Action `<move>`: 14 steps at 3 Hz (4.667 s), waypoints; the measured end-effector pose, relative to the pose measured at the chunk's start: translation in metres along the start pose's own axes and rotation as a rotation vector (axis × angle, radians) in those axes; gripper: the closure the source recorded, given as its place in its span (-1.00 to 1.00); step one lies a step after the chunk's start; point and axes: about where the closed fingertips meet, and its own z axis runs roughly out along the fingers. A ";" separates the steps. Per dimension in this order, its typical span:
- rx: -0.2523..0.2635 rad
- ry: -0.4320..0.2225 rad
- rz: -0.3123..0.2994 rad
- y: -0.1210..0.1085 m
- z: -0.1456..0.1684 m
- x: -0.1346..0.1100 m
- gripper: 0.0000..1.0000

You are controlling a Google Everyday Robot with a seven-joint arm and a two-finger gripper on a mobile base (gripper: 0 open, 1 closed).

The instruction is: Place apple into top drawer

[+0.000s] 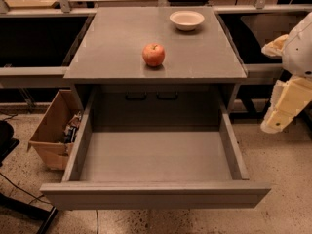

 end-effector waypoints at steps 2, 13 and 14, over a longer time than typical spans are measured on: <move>0.084 -0.351 -0.013 -0.131 0.058 -0.062 -1.00; -0.135 -0.794 0.028 -0.199 0.171 -0.265 1.00; -0.059 -0.760 -0.033 -0.163 0.102 -0.264 1.00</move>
Offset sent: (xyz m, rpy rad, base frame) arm 0.2386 0.0496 0.0251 0.5092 -0.2839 0.1281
